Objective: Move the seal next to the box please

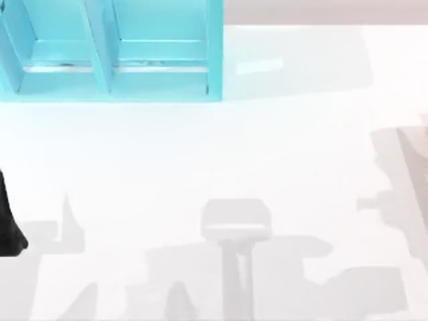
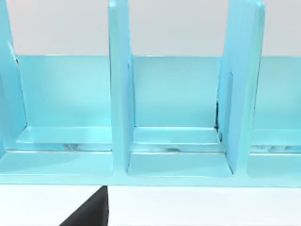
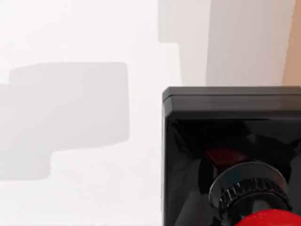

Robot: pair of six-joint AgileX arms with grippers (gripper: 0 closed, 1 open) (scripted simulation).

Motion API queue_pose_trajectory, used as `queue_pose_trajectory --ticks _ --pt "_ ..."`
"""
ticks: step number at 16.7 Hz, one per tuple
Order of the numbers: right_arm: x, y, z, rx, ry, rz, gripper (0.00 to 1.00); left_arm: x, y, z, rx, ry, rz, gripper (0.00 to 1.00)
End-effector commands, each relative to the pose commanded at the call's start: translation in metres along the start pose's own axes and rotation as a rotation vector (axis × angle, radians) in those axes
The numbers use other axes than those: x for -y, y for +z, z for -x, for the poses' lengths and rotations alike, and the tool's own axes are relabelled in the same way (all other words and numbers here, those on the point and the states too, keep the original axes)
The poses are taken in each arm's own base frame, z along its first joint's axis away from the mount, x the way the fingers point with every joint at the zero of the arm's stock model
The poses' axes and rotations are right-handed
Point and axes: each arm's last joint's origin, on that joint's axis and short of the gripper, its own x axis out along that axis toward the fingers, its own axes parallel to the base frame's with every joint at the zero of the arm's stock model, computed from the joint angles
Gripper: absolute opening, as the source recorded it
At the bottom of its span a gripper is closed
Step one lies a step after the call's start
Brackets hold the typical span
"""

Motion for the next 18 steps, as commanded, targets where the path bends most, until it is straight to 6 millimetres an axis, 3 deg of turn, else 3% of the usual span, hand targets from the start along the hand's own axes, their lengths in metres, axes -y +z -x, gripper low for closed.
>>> queue_pose_trajectory --ticks 4,8,18 --pt "0.0 -0.002 -0.018 -0.004 -0.001 -0.001 0.0 0.0 0.0 0.0 0.0 0.0 0.0 1.0" --pt "0.0 -0.002 -0.018 -0.004 -0.001 -0.001 0.0 0.0 0.0 0.0 0.0 0.0 0.0 1.0" --pt "0.0 -0.002 -0.018 -0.004 -0.001 -0.001 0.75 0.0 0.0 0.0 0.0 0.0 0.0 1.0"
